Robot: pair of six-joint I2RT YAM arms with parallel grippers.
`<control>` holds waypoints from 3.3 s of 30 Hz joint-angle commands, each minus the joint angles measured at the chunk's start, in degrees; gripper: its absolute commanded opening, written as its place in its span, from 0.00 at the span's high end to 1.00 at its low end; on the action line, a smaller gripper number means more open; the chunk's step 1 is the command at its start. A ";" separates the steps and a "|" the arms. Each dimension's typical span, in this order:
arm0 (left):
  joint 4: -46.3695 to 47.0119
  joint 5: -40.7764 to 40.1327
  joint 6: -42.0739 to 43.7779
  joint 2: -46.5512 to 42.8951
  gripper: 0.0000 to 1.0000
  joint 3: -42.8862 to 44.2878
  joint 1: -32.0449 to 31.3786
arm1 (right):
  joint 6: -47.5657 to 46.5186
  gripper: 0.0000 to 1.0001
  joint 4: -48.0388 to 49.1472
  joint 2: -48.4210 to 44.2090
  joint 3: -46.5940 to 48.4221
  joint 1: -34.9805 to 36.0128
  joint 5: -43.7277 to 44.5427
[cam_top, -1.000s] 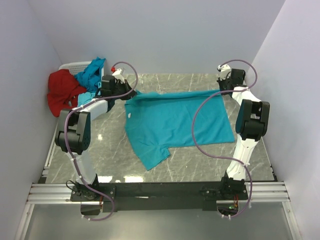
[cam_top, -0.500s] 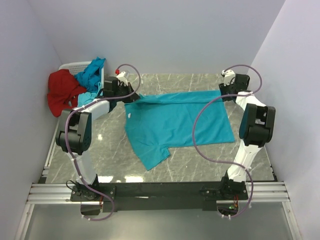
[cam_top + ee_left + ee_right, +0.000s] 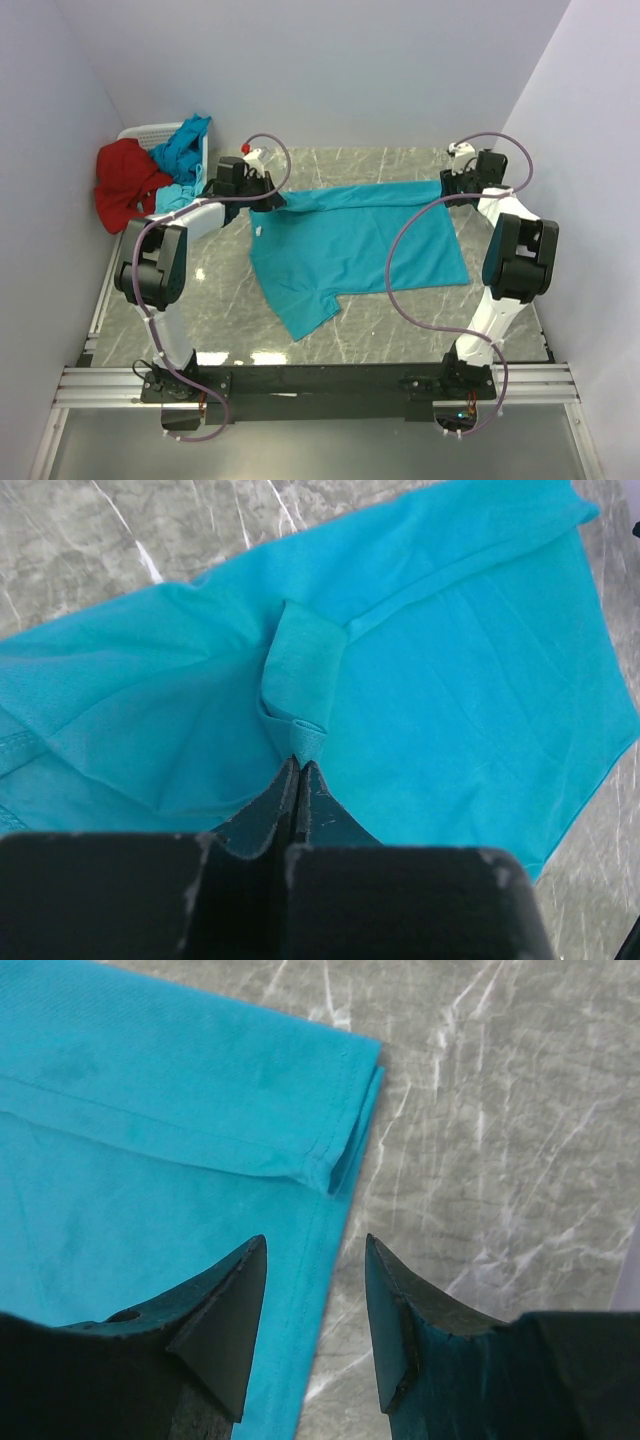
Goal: Fold and stack the t-shirts
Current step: Fold the tshirt
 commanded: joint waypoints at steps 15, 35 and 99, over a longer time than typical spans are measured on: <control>-20.31 2.68 16.42 -4.72 0.50 1.78 -3.16 | 1.43 0.49 -0.53 -7.14 -1.63 -0.67 -4.79; -28.66 1.63 11.59 17.60 0.32 29.01 -2.90 | 6.61 0.49 -17.05 -31.82 -8.12 4.60 -24.65; -20.57 -9.39 29.34 4.95 0.29 15.65 -18.46 | 6.88 0.49 -16.88 -34.30 -14.81 1.00 -30.90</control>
